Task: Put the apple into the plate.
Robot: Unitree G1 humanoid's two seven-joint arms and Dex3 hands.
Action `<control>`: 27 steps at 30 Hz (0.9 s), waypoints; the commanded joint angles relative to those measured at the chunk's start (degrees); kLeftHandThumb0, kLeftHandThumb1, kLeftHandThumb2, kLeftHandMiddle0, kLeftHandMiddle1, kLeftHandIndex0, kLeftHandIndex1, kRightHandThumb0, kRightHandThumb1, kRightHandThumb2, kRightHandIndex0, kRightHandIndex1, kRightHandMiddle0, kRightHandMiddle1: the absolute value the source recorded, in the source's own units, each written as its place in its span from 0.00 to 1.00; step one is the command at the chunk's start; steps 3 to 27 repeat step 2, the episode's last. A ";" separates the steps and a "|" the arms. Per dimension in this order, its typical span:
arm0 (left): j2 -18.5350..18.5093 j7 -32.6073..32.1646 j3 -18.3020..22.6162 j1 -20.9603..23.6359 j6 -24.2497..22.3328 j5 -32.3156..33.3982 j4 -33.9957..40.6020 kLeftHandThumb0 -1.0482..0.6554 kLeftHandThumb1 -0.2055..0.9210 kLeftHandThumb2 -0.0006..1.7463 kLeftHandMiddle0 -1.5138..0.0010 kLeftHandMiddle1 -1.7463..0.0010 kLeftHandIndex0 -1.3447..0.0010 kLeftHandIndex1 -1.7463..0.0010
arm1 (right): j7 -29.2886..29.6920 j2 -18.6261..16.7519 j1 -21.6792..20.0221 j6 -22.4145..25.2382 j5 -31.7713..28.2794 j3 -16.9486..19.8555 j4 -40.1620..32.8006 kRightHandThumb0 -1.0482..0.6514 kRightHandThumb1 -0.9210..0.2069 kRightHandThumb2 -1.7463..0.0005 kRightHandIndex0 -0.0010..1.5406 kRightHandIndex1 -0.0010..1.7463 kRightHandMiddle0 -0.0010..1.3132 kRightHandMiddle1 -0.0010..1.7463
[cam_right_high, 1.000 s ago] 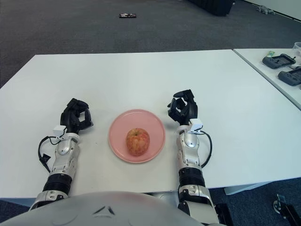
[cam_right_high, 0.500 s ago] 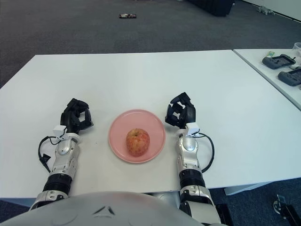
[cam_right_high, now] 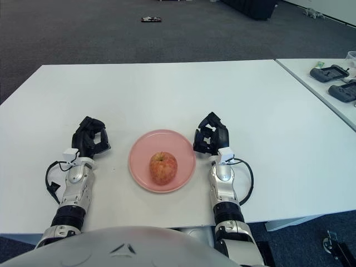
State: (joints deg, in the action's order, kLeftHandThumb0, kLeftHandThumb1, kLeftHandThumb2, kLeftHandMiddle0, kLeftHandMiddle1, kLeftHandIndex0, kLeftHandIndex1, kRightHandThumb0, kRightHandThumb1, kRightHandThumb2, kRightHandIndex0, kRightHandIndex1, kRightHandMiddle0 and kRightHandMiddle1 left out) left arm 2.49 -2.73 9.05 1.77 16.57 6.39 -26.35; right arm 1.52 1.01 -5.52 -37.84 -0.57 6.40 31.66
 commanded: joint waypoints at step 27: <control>0.14 0.37 0.06 -2.49 -1.90 0.16 -1.84 0.32 0.43 0.79 0.24 0.00 0.52 0.00 | -2.52 -0.96 3.40 3.92 -2.97 -0.17 0.31 0.30 0.65 0.15 0.84 1.00 0.55 1.00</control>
